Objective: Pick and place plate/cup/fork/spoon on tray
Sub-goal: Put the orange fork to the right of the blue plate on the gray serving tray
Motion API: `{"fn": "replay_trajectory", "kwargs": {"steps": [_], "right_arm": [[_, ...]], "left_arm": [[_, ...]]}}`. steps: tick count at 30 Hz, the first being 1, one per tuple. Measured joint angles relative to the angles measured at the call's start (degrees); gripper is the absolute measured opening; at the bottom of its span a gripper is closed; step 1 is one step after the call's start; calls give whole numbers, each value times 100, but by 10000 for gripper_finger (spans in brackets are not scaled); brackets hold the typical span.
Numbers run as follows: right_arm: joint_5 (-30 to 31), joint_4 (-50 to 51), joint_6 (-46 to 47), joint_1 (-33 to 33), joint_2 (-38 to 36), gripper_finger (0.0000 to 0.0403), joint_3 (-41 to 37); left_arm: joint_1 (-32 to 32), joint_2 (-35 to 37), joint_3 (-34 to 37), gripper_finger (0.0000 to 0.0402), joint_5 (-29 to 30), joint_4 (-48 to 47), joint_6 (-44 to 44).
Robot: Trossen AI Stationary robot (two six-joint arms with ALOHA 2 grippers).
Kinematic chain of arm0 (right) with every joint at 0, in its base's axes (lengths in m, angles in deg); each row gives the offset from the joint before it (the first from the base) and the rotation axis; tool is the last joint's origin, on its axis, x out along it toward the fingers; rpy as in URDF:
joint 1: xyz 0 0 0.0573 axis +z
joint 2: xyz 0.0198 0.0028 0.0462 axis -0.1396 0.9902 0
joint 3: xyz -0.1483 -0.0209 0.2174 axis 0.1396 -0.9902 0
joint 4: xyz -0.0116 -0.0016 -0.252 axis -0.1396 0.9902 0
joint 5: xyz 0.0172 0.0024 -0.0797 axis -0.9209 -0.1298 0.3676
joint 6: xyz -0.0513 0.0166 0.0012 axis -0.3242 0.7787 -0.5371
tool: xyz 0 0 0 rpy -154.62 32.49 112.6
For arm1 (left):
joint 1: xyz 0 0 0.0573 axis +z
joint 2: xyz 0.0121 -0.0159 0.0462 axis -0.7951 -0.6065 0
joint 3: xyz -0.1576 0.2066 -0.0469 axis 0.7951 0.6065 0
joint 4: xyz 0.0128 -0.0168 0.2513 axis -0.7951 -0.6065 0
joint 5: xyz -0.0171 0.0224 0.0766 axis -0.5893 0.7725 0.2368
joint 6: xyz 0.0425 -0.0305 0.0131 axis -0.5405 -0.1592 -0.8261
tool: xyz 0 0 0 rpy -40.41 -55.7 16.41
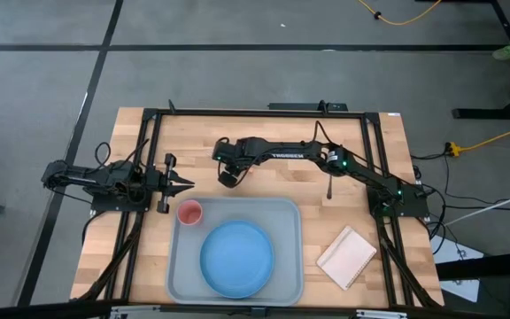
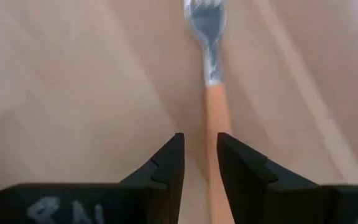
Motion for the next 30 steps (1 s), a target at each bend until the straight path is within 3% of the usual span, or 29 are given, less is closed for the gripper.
{"fn": "replay_trajectory", "kwargs": {"steps": [14, 24, 30], "right_arm": [[14, 695, -324, -120, -2, 101, 0], [-891, 1055, -565, -204, 90, 101, 18], [-884, 1096, -510, -131, 138, 101, 33]], "left_arm": [[0, 0, 0, 27, 0, -2, 2], [0, 0, 0, 27, 0, -23, -32], [0, 0, 0, 27, 0, -187, -35]]}}
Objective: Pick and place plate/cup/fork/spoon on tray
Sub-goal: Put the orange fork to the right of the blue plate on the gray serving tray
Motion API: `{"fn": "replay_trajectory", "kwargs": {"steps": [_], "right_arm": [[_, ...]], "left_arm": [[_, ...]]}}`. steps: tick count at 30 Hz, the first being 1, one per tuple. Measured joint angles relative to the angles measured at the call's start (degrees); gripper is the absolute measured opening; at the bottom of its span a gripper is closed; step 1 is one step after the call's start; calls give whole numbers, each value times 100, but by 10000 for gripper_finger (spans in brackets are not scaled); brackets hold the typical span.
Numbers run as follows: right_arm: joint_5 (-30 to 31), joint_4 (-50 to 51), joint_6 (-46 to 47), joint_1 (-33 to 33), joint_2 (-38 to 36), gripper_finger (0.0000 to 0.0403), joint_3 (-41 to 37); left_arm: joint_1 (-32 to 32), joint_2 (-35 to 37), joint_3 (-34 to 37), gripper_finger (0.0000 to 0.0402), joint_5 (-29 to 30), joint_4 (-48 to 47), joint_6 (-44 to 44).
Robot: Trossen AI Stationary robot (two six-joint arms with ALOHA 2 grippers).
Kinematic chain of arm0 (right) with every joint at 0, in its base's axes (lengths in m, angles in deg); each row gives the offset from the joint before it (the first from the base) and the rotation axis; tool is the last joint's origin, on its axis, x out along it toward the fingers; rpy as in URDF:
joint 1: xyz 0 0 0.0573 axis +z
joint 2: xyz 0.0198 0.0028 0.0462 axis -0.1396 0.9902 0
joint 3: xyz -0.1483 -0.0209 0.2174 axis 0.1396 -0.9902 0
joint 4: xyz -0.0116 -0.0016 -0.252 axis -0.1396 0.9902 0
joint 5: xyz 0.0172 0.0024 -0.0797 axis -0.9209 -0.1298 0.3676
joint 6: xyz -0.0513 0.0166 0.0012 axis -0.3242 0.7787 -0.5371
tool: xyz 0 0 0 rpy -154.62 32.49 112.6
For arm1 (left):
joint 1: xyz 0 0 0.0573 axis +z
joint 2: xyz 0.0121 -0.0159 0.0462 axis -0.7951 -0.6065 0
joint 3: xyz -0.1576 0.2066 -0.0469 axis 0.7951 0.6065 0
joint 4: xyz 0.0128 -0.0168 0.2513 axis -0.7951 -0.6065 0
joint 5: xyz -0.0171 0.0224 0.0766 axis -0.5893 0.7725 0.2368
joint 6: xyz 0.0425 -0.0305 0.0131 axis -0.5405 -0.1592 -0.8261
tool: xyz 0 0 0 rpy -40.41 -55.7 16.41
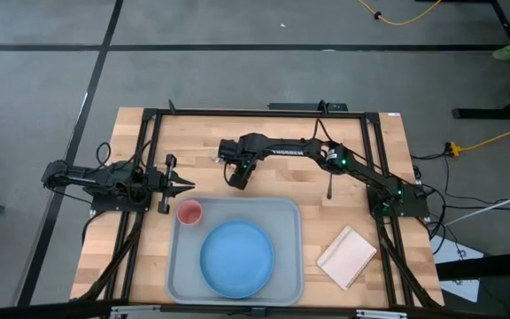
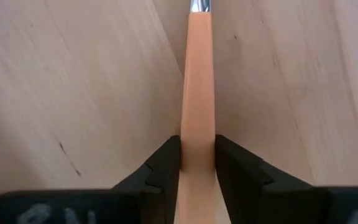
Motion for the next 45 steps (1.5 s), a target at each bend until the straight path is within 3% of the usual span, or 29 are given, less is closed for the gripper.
{"fn": "replay_trajectory", "kwargs": {"steps": [6, 13, 18, 26, 35, 45], "right_arm": [[-15, 41, 512, 46, 11, 75, -7], [-3, 172, 1140, 162, 15, 73, -3], [148, 689, 1463, 317, 114, 72, 525], [663, 1150, 2586, 684, -544, 72, 477], [788, 2526, 5082, 1764, -906, 72, 472], [794, 2734, 8170, 3424, -905, 72, 426]], "left_arm": [[0, 0, 0, 27, 2, 14, -1], [0, 0, 0, 27, 20, 19, -151], [0, 0, 0, 27, 20, 21, -154], [0, 0, 0, 27, 8, 23, 50], [0, 0, 0, 27, -6, 28, 394], [0, 0, 0, 27, -95, 19, 1550]]}}
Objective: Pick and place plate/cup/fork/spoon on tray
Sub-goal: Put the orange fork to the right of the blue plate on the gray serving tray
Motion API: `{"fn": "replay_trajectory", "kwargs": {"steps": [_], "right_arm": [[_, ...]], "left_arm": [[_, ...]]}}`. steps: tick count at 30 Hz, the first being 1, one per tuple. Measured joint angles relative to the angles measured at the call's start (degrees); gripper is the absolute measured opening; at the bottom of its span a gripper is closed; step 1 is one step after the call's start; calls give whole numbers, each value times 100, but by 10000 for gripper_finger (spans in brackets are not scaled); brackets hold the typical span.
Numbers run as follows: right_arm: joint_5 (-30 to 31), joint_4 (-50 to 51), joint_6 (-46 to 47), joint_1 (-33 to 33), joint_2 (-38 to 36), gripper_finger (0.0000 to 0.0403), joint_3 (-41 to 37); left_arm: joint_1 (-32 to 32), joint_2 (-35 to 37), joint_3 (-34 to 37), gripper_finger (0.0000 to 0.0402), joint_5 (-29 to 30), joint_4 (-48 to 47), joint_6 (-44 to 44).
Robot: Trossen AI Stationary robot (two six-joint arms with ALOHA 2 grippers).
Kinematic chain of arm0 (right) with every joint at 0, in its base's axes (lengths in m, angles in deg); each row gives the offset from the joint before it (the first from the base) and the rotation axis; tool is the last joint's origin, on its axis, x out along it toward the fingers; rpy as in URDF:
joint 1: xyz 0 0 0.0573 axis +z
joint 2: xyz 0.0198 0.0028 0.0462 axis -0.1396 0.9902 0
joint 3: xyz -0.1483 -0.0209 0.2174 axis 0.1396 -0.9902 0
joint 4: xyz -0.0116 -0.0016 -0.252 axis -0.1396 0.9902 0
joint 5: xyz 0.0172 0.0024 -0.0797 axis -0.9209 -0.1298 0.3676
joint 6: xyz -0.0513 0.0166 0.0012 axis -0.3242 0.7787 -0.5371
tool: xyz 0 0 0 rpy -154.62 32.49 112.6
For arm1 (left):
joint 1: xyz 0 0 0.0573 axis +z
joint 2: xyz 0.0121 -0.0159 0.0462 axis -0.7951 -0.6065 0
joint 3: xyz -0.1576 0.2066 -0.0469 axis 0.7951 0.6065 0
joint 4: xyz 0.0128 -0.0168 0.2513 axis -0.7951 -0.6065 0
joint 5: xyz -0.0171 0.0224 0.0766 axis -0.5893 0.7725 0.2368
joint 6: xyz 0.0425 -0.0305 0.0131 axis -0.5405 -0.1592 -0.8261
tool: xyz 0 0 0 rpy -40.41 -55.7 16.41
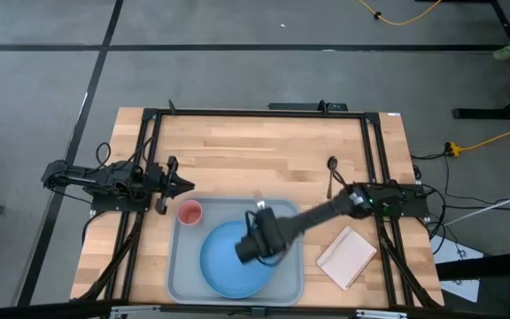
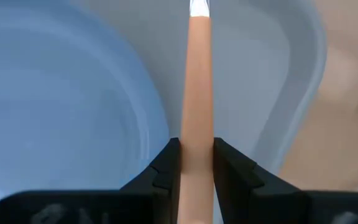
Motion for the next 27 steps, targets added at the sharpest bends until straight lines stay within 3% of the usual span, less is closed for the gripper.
{"fn": "replay_trajectory", "kwargs": {"steps": [10, 13, 17, 27], "right_arm": [[5, -19, 2147, 885, 28, 72, -191], [-343, -58, 2530, 1008, 35, 70, -532], [-452, -732, 2594, 1057, 52, 70, -1050], [-484, -1586, 2437, 836, 39, 70, -1782]], "left_arm": [[0, 0, 0, 27, -1051, -2, 165], [0, 0, 0, 27, -1299, -2, 165], [1, 0, 0, 27, -1551, -17, 300], [2, 0, 0, 27, -1557, -165, 318]]}}
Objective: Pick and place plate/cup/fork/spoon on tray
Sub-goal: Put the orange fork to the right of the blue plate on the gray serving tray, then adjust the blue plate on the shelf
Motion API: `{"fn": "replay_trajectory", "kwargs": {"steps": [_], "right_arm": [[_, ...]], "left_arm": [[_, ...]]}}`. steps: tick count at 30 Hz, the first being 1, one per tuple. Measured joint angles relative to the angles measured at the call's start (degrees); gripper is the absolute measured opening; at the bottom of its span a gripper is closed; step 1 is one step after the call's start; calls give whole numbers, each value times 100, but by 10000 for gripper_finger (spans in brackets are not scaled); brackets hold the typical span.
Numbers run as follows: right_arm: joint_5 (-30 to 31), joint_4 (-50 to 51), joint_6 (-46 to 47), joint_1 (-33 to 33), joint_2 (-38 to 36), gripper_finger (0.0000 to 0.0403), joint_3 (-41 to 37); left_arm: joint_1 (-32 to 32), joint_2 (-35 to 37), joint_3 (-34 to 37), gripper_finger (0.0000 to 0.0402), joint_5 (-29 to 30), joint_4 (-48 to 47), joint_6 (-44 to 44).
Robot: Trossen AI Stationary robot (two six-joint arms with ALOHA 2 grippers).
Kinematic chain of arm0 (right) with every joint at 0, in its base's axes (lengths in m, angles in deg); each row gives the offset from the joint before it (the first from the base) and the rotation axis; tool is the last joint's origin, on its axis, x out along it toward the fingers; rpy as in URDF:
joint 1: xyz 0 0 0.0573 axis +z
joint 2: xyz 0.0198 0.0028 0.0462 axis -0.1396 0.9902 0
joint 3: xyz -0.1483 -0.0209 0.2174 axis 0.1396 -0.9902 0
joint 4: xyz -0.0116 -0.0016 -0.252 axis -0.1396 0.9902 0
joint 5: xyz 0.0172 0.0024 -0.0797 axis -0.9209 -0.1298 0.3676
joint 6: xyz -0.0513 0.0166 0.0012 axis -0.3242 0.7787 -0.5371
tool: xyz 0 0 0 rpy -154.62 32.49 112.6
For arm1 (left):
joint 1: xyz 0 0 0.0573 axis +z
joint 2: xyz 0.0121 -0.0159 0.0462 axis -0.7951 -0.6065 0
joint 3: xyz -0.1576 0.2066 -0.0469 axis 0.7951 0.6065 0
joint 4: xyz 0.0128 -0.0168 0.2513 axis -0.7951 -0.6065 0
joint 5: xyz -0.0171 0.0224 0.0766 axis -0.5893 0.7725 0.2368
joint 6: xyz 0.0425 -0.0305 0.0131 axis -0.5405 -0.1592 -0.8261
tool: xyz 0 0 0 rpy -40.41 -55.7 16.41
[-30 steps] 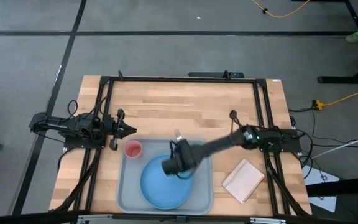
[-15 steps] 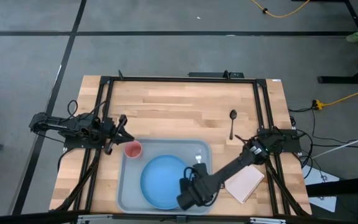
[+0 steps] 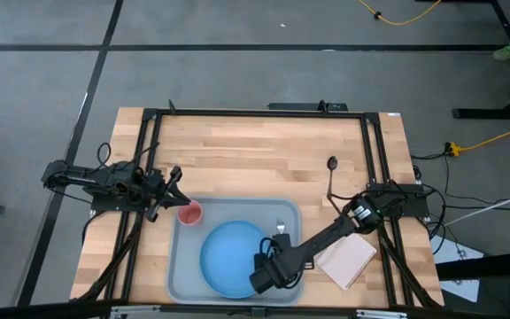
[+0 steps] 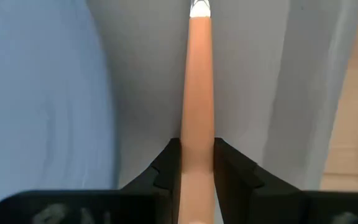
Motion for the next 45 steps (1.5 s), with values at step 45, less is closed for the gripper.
{"fn": "replay_trajectory", "kwargs": {"steps": [45], "right_arm": [[202, 1190, 594, 130, 20, 114, 1233]], "left_arm": [[0, 2, 0, 27, 9, -161, -24]]}}
